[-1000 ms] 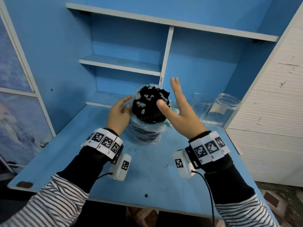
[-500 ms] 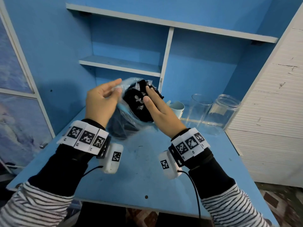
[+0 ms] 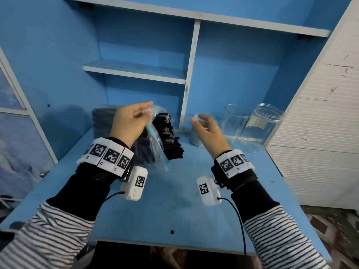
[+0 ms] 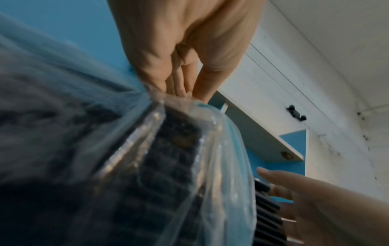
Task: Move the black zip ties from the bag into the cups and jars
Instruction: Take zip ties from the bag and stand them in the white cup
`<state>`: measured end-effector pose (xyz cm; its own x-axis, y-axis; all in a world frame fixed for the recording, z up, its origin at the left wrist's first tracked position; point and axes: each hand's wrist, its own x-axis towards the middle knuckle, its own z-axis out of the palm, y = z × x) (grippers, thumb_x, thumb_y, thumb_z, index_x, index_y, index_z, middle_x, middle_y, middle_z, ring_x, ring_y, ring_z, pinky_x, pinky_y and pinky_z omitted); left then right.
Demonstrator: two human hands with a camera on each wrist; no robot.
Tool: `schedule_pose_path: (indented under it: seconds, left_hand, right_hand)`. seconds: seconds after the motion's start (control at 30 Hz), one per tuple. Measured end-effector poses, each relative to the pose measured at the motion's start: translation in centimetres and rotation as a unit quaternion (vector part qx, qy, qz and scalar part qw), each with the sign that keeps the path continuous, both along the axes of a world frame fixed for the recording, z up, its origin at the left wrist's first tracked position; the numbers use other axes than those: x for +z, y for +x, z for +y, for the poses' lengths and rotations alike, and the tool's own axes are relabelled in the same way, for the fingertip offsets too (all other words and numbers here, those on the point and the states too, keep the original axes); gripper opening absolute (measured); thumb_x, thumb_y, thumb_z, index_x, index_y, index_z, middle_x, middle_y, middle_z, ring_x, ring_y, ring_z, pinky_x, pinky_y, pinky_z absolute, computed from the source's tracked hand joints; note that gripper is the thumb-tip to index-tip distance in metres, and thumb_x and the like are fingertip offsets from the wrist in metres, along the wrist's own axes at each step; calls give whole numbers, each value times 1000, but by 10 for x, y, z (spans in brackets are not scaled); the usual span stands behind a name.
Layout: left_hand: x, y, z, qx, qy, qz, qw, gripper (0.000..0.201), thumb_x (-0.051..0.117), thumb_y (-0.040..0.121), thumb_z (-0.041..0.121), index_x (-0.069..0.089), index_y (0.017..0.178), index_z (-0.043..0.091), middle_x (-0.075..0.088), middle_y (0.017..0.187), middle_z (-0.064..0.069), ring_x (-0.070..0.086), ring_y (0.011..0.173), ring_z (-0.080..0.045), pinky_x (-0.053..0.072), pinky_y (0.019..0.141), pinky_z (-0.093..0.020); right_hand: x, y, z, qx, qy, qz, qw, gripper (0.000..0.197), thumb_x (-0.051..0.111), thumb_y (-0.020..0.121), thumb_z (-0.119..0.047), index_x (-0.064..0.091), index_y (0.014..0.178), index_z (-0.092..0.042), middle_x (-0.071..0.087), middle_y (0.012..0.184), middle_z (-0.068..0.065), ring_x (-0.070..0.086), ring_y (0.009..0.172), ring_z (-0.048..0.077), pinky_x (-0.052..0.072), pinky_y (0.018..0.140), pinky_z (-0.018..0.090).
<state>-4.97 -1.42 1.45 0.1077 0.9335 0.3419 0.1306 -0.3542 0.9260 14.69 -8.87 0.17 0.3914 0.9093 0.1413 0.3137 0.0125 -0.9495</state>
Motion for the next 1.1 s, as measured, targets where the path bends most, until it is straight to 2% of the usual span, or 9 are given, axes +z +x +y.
schedule_pose_path:
  seconds: [0.1,0.17,0.27,0.33,0.43,0.6,0.83,0.97,1.1]
  left_hand:
    - [-10,15,1,-23,1,70,997,31,63,91,13,66,121,22,66,120,8,60,109,-2,43,99,-19]
    - [-17,23,2,-24,4,105,994,32,61,92,15,65,123,23,65,122,7,59,109,-4,41,95,-16]
    - [-21,27,3,-12,7,127,992,33,60,93,16,64,125,24,64,123,7,58,111,-6,40,94,-17]
    - [-23,27,5,-15,5,129,992,33,60,93,16,63,125,24,64,124,7,58,113,-7,40,97,-19]
    - [-26,26,8,-18,1,124,992,33,60,93,15,64,124,25,64,124,9,58,112,-5,40,96,-18]
    - [-29,26,11,-17,-5,115,993,32,61,92,17,65,122,27,64,124,10,58,112,-5,43,102,-25]
    - [-32,28,11,-9,-2,118,993,32,61,92,18,64,123,28,65,124,10,59,112,-5,45,99,-23]
    - [-32,30,8,0,7,127,992,32,60,93,19,64,124,27,63,125,10,58,112,-5,41,92,-17]
    - [-30,31,5,8,12,138,990,31,58,93,18,64,123,26,64,120,9,57,106,-5,41,89,-17]
  right_hand:
    - [-6,21,4,-123,-24,-15,992,45,64,89,-31,48,122,-4,59,117,14,58,103,24,45,78,26]
    - [-11,29,8,-146,-66,-7,987,52,66,88,-27,47,123,7,53,124,28,55,113,34,44,84,34]
    - [-24,37,21,-136,-148,-15,979,77,68,85,-41,32,138,3,43,141,18,43,129,31,37,99,33]
    - [-29,41,31,-132,-168,-19,977,84,67,84,-44,26,142,1,40,145,16,40,133,29,34,101,33]
    - [-31,43,47,-134,-179,4,975,82,67,85,-44,26,143,-3,43,141,13,43,130,29,35,93,30]
    - [-39,42,70,-151,-154,13,976,88,72,78,-45,22,144,-13,47,137,15,47,125,34,37,107,44]
    - [-51,48,64,-113,-89,33,989,85,77,79,-36,24,142,-13,49,135,10,51,121,28,44,102,41]
    - [-48,60,40,-76,-72,62,992,81,79,77,-34,27,137,-15,53,129,7,56,115,23,49,81,31]
    - [-50,73,3,-53,-79,68,993,81,85,67,-37,34,128,-24,58,123,5,60,109,20,52,90,38]
